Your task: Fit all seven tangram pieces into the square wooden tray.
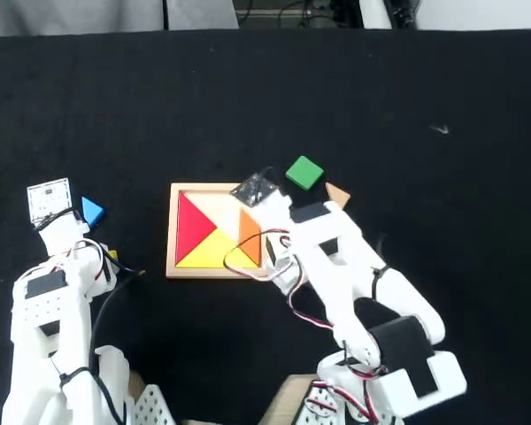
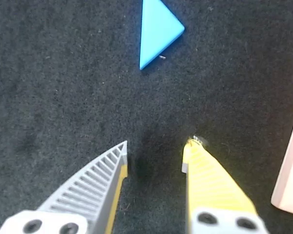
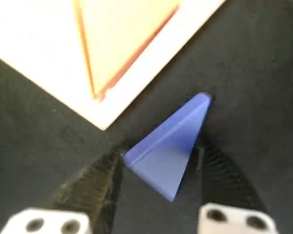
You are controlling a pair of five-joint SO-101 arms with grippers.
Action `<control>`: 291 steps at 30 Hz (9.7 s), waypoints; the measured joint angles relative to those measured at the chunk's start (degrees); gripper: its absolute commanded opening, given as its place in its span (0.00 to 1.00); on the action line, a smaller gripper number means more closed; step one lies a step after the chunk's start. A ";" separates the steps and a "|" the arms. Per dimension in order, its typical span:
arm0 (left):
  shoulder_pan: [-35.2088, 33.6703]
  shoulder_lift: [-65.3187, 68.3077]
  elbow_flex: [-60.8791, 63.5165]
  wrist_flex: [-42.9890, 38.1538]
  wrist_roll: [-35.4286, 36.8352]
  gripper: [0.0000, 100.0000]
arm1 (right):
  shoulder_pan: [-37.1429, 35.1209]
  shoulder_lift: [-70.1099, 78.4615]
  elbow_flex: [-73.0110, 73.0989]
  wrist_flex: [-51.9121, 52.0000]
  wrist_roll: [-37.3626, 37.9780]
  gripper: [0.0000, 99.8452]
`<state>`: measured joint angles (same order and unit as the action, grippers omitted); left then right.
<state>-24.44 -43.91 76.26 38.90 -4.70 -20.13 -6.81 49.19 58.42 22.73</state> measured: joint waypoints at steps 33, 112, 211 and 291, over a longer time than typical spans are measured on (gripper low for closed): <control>0.00 0.00 0.00 0.00 0.00 0.19 | 7.91 -3.69 -3.25 1.49 2.29 0.02; 0.00 0.00 0.00 0.00 0.00 0.19 | -6.42 30.33 -50.99 7.74 5.27 0.02; 0.00 0.00 0.00 0.00 0.00 0.19 | 26.20 13.80 -29.01 0.09 6.33 0.21; 0.00 0.00 0.00 0.00 0.00 0.19 | 23.03 32.70 -54.07 11.34 7.74 0.21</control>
<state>-24.44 -43.91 76.26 38.90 -4.70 2.90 25.89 -4.88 69.76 30.46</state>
